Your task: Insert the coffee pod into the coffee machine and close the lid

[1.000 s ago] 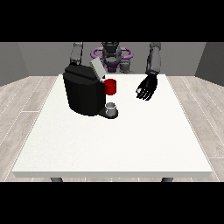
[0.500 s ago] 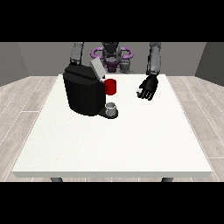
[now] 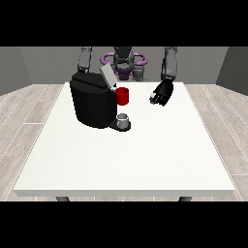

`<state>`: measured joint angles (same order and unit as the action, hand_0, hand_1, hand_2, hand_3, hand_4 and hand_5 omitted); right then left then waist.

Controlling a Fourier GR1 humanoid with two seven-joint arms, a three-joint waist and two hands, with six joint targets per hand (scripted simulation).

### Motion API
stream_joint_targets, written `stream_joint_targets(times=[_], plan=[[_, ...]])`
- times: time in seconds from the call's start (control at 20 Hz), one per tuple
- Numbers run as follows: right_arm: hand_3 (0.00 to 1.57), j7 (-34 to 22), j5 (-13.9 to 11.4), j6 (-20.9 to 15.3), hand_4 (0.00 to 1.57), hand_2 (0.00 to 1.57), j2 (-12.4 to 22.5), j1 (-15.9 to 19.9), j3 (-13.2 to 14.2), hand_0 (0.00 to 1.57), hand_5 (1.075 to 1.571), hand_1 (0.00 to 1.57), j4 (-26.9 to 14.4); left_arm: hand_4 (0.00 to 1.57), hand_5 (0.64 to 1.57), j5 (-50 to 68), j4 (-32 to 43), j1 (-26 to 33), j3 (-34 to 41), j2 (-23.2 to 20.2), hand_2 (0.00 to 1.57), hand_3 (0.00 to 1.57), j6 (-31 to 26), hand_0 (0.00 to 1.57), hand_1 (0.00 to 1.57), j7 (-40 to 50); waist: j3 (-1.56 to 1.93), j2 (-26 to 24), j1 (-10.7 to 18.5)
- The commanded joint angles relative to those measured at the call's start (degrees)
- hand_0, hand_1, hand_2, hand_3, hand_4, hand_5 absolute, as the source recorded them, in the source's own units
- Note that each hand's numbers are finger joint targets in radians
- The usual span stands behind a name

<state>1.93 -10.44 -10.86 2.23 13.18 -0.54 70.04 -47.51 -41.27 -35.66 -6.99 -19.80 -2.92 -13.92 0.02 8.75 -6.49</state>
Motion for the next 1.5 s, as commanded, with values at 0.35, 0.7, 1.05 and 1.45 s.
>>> stream_joint_targets(times=[0.35,0.7,1.05,1.45], plan=[[0.00,2.62,0.49,-1.01,0.00,0.00,1.76,2.19,4.35,0.00,1.571,0.00,-9.93,0.50,1.571,3.11,-6.21,-7.43,-0.16,4.73,1.38,1.33,-16.90,1.37,1.37,5.77,0.04,-6.90,5.14],[0.00,-0.62,-2.11,-0.64,0.00,0.00,-1.52,1.01,-1.82,0.00,1.571,0.00,-1.51,0.56,1.571,2.64,-2.72,-9.99,4.79,1.71,1.40,1.34,-13.15,1.42,1.42,3.17,-0.03,-4.44,-2.52],[0.00,2.20,2.19,1.81,0.00,0.00,-0.16,3.81,1.94,0.00,1.571,0.00,-1.34,0.52,1.571,6.30,-4.37,-19.00,9.40,0.25,1.40,1.38,-18.69,1.38,1.38,6.22,-0.01,-2.82,-4.29],[0.00,-0.88,0.27,1.46,0.00,0.00,-0.53,7.23,-0.30,0.00,1.571,0.00,2.19,0.49,1.571,8.24,-0.82,-30.12,14.07,-2.63,1.29,1.27,-23.62,1.26,1.26,13.92,-0.01,-0.47,-9.13]])
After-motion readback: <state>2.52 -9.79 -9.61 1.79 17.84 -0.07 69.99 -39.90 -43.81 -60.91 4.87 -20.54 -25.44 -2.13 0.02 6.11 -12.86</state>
